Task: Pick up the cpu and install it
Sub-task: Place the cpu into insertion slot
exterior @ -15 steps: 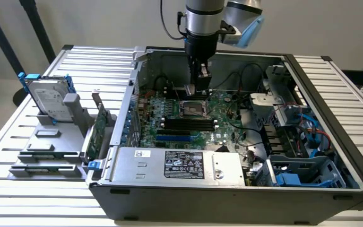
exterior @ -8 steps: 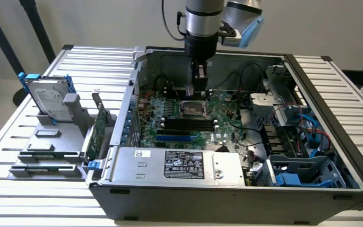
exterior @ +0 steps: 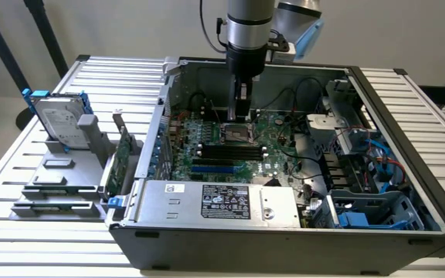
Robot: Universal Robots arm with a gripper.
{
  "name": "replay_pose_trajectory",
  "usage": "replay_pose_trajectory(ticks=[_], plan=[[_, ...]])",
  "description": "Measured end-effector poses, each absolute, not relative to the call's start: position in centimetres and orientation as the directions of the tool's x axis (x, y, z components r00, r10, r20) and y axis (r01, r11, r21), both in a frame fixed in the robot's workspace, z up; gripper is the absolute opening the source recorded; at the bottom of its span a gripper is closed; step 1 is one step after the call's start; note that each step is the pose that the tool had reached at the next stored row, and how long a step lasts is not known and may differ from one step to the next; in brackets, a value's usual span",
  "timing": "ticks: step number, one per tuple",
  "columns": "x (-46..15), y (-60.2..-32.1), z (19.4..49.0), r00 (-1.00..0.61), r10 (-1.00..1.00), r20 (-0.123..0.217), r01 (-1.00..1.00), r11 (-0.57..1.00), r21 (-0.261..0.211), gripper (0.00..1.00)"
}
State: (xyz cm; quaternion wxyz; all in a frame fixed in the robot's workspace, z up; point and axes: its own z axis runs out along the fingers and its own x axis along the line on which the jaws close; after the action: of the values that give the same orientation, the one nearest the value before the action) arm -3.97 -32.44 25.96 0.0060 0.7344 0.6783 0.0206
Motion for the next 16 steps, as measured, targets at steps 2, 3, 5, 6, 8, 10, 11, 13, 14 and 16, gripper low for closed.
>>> replay_pose_trajectory(ticks=[2,3,5,6,8,10,11,13,14,16], plan=[[-4.0,-32.8,25.7,0.080,0.997,0.023,0.996,-0.081,0.037,0.55],[-4.0,-33.0,25.6,0.080,0.997,0.024,0.996,-0.081,0.036,0.55],[-4.0,-33.2,25.5,0.080,0.996,0.029,0.996,-0.081,0.036,0.55],[-4.0,-33.2,25.4,0.080,0.996,0.033,0.996,-0.081,0.035,0.55],[-4.0,-33.3,25.1,0.080,0.996,0.036,0.996,-0.081,0.035,0.55],[-4.0,-33.3,24.8,0.079,0.996,0.039,0.996,-0.080,0.035,0.55],[-4.0,-33.3,24.6,0.078,0.996,0.039,0.996,-0.080,0.035,0.55],[-4.0,-33.3,24.3,0.077,0.996,0.039,0.996,-0.079,0.035,0.55],[-4.0,-33.3,24.1,0.076,0.996,0.039,0.996,-0.078,0.035,0.55],[-4.1,-33.3,23.8,0.072,0.997,0.039,0.997,-0.074,0.036,0.55]])
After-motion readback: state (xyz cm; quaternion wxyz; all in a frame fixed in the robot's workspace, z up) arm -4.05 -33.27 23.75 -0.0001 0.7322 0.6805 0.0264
